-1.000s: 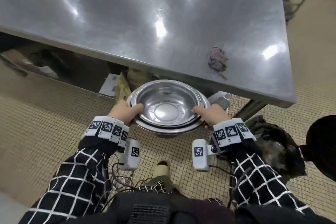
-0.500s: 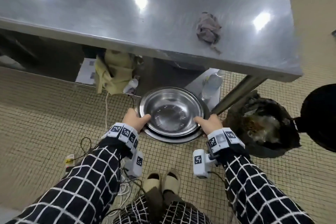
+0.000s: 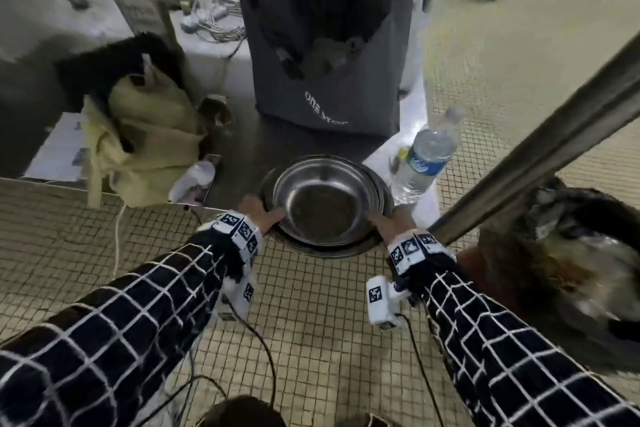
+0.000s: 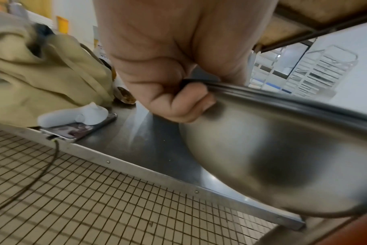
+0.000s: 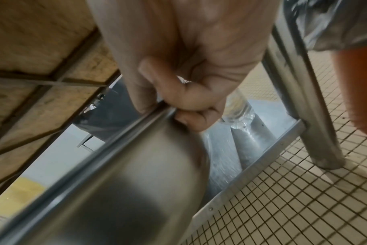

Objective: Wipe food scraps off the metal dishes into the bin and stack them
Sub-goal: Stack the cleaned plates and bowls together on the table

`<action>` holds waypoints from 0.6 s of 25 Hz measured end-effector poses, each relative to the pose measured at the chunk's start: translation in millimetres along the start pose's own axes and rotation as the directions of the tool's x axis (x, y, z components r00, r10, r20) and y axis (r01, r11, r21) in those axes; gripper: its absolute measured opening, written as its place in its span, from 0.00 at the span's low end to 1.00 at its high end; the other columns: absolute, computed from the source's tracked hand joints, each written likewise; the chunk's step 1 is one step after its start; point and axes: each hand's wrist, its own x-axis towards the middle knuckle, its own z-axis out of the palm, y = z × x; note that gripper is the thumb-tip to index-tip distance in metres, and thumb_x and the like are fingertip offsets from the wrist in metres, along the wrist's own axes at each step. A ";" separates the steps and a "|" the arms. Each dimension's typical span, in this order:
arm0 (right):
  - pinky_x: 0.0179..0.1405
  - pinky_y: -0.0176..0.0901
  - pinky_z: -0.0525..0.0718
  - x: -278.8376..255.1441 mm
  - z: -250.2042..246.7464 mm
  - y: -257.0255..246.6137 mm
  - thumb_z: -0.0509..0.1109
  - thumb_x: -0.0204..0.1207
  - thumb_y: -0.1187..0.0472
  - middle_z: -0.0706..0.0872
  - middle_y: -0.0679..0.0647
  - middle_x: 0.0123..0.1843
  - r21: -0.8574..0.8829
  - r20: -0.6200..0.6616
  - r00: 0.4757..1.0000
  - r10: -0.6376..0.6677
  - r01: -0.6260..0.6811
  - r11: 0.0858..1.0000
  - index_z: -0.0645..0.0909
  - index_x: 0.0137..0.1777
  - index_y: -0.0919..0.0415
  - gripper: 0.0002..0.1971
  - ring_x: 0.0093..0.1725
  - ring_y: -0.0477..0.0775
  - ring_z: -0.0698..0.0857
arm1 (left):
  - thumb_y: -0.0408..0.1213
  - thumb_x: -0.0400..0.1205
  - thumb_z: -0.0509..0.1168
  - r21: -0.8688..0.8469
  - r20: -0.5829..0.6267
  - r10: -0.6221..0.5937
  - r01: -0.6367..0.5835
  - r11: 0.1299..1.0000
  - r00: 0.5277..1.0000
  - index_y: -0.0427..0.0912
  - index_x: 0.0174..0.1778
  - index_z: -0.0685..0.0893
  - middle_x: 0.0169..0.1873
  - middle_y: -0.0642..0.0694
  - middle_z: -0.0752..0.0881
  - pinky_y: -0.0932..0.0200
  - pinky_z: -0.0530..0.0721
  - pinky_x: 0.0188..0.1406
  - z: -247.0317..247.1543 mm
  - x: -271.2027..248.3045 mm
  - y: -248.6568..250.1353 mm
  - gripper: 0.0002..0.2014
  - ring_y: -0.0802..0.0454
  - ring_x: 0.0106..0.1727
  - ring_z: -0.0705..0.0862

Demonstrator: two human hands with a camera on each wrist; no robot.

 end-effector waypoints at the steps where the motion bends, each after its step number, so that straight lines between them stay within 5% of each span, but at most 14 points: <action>1: 0.34 0.45 0.83 19.7 9.8 5.8 0.73 0.73 0.48 0.84 0.62 0.47 0.002 -0.018 1.000 -0.014 0.014 1.000 0.72 0.57 0.67 0.25 0.40 0.59 0.84 | 0.54 0.75 0.71 0.026 -0.026 0.033 -0.032 0.999 0.999 0.33 0.50 0.84 0.47 0.36 0.88 0.49 0.85 0.49 8.0 16.3 -1.8 0.25 0.39 0.45 0.86; 5: 0.44 0.57 0.89 102.7 44.6 38.1 0.76 0.60 0.42 0.86 0.61 0.44 0.076 -0.079 0.995 -0.063 0.069 0.995 0.72 0.62 0.64 0.36 0.41 0.62 0.88 | 0.49 0.79 0.69 0.043 -0.098 0.136 -0.132 0.990 0.986 0.28 0.55 0.82 0.43 0.40 0.82 0.55 0.79 0.40 49.5 84.2 -12.7 0.24 0.43 0.42 0.82; 8: 0.33 0.47 0.83 143.8 52.6 52.0 0.74 0.53 0.40 0.87 0.61 0.41 0.104 -0.134 0.984 -0.118 0.133 0.986 0.76 0.58 0.66 0.38 0.33 0.58 0.85 | 0.52 0.78 0.69 0.023 -0.136 0.185 -0.184 0.983 0.973 0.33 0.47 0.80 0.43 0.39 0.84 0.56 0.76 0.39 73.1 122.1 -22.7 0.21 0.43 0.39 0.82; 11: 0.26 0.41 0.82 141.1 48.9 55.7 0.75 0.64 0.44 0.87 0.61 0.42 0.079 -0.161 0.978 -0.131 0.145 0.986 0.74 0.58 0.65 0.30 0.29 0.55 0.84 | 0.57 0.75 0.70 -0.034 -0.148 0.184 -0.191 0.981 0.972 0.32 0.52 0.79 0.45 0.39 0.85 0.58 0.75 0.36 89.5 142.8 -32.3 0.28 0.48 0.37 0.80; 13: 0.39 0.48 0.88 139.9 48.7 62.1 0.73 0.72 0.45 0.86 0.59 0.46 0.069 -0.150 0.975 -0.162 0.174 0.982 0.72 0.59 0.61 0.25 0.39 0.56 0.87 | 0.61 0.75 0.68 -0.035 -0.133 0.179 -0.185 0.982 0.975 0.30 0.62 0.75 0.53 0.39 0.84 0.53 0.80 0.45 95.5 144.7 -34.5 0.36 0.44 0.46 0.83; 15: 0.62 0.59 0.83 132.6 50.1 68.4 0.66 0.78 0.42 0.81 0.62 0.62 -0.035 -0.213 0.939 -0.270 0.269 0.963 0.68 0.70 0.57 0.27 0.59 0.61 0.84 | 0.65 0.75 0.63 0.041 -0.148 0.214 -0.210 0.977 0.966 0.31 0.71 0.67 0.64 0.36 0.78 0.48 0.79 0.58 96.4 133.7 -36.9 0.43 0.39 0.61 0.80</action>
